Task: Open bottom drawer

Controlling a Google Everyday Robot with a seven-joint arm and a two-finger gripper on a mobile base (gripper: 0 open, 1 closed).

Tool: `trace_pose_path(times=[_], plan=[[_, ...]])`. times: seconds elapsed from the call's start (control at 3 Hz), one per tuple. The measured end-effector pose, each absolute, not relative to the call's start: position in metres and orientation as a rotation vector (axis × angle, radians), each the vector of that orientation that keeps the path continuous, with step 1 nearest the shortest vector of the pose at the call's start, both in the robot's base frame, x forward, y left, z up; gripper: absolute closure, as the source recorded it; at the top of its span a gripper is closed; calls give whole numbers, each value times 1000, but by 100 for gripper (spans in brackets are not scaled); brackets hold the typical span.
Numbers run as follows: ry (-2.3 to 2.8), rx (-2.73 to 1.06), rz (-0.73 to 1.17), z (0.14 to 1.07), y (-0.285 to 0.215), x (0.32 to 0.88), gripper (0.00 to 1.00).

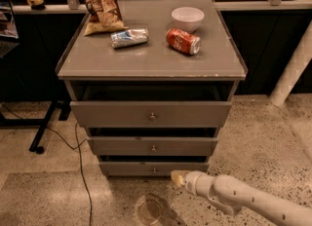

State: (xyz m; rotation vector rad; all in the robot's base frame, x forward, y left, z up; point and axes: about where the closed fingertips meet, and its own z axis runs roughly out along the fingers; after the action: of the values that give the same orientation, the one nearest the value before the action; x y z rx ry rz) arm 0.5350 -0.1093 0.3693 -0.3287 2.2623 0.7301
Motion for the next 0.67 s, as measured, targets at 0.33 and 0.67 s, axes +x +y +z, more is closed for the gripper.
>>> trace_pose_path(times=[0.33, 0.67], plan=[[2260, -273, 649, 347, -121, 557, 100], [2273, -187, 564, 327, -140, 579, 100]])
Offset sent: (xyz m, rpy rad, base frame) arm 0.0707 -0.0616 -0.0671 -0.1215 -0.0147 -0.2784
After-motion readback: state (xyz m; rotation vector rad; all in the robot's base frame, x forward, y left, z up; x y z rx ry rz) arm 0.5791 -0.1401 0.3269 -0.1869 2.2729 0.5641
